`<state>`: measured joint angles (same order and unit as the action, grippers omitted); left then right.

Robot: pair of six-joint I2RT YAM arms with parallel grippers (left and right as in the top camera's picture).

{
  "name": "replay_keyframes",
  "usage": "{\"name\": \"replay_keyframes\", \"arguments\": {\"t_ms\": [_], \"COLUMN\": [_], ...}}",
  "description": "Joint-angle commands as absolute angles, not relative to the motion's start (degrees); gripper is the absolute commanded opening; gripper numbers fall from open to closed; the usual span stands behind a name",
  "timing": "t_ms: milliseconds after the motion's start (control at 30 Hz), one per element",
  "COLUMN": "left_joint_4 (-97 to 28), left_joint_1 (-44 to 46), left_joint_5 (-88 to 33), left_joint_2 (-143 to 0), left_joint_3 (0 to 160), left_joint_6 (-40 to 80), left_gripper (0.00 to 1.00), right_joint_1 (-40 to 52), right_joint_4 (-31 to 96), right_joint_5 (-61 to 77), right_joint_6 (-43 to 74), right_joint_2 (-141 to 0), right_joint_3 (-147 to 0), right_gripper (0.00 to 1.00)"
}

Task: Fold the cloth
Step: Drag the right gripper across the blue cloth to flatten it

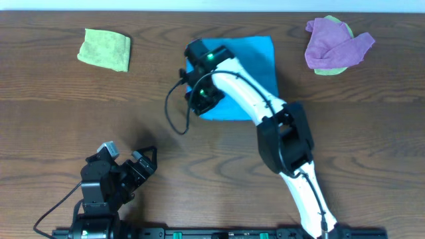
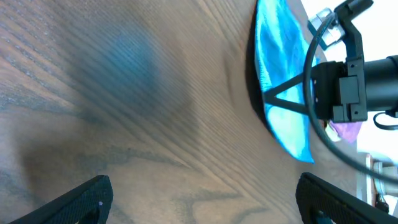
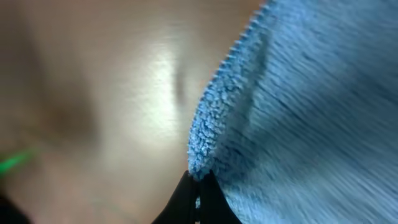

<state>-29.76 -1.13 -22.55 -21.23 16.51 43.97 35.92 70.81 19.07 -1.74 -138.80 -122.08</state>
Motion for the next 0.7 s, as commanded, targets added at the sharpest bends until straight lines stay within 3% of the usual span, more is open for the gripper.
{"name": "replay_keyframes", "arguments": {"t_ms": [0,200,233,267,300,467,600,667], "left_joint_4": [-29.98,-30.28,-30.37,-30.44,-30.44,-30.44,-30.98,-30.79], "left_joint_1": [-1.48,-1.48,-1.48,-1.48,-1.48,-1.48,-1.48,-1.48], "left_joint_5": [-23.9,-26.06,-26.33,-26.57,-26.65,-28.23,-29.67,-31.38], "left_joint_2": [-21.26,-21.26,-21.26,-21.26,-21.26,-21.26,-21.26,-21.32], "left_joint_3": [16.27,16.27,16.27,16.27,16.27,16.27,16.27,16.67], "left_joint_6": [44.42,44.4,44.42,44.4,44.42,45.98,46.74,46.72], "left_gripper": [0.95,0.95,0.95,0.96,0.96,0.95,0.96,0.99], "right_joint_1": [38.52,42.17,42.65,43.09,43.44,43.81,42.76,41.85], "right_joint_4": [70.63,70.04,69.76,69.45,69.36,68.97,69.12,70.19], "right_joint_5": [23.42,24.69,24.71,24.69,24.71,24.6,24.64,24.62], "right_joint_6": [-2.15,-2.17,-2.15,-2.17,-2.17,-1.85,-0.6,-0.23], "right_joint_2": [-139.09,-139.09,-139.09,-139.09,-139.09,-139.06,-139.06,-139.06], "right_joint_3": [-122.93,-122.96,-123.02,-123.17,-123.48,-127.35,-134.21,-139.0], "right_gripper": [0.01,0.01,0.06,0.16,0.33,0.76,0.95,0.99]}}
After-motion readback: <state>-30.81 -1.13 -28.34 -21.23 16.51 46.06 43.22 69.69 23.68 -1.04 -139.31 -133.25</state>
